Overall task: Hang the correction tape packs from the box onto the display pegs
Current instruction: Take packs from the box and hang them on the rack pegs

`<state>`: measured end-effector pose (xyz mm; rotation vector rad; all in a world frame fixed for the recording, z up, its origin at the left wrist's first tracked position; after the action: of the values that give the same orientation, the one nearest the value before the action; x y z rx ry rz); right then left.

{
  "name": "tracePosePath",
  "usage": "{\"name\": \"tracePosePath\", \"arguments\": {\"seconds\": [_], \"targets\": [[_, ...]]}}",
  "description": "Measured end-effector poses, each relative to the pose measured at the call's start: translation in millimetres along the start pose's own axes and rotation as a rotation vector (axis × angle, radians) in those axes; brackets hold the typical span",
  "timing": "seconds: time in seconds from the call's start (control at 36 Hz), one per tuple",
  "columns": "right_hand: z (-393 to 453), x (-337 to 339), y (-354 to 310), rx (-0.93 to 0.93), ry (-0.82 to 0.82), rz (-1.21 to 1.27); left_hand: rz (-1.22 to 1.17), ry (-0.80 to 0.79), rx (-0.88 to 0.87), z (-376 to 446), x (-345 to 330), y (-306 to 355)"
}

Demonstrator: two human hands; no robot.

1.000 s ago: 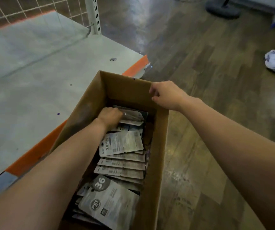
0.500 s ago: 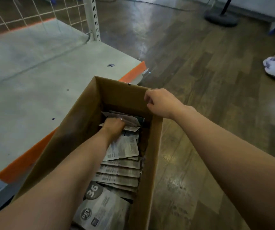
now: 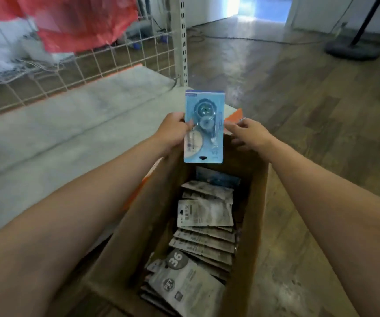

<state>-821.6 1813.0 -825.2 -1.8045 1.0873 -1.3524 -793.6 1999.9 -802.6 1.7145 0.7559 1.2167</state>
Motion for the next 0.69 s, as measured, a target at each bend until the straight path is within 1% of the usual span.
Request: {"name": "tracePosePath", "arguments": {"seconds": [0.06, 0.08, 0.17, 0.25, 0.36, 0.44, 0.5, 0.58, 0.64, 0.69], "targets": [[-4, -12, -10, 0.015, -0.087, 0.192, -0.096, 0.025, 0.022, -8, 8, 3], [-6, -17, -14, 0.022, -0.12, 0.244, -0.129, 0.032, 0.027, -12, 11, 4], [-9, -27, -24, 0.038, -0.177, 0.304, -0.21, 0.013, 0.014, -16, 6, 9], [-12, -28, -33, 0.083, -0.221, 0.378, -0.23, -0.011, -0.006, -15, -4, 15], [-17, -13, -38, 0.148, -0.176, 0.374, -0.188, -0.023, -0.033, -11, -11, 19], [-20, -4, -34, 0.157, -0.122, 0.298, -0.154, -0.079, -0.046, -8, -22, 16], [-20, 2, -27, 0.143, -0.07, 0.231, 0.011, -0.1, -0.052, -5, -29, 10], [-15, 11, -14, 0.112, 0.022, 0.196, 0.547, -0.156, -0.09, 1, -42, -8], [-13, 21, -6, 0.092, 0.09, 0.117, 0.844, -0.272, -0.089, 2, -57, -26], [-12, 28, -1, 0.086, 0.115, 0.053, 0.994, -0.395, -0.068, 5, -71, -46]]}}
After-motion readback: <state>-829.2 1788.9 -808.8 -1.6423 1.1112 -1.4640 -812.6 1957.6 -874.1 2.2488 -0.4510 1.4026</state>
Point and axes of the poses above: each hand's wrist, its own z-axis towards the middle knuckle, its own x-axis out of the back of the hand, y = z × x, the point moved 7 cm from there along z, towards the middle knuckle, and after that the axes turned 10 degrees about -y, right-handed, at the moved point
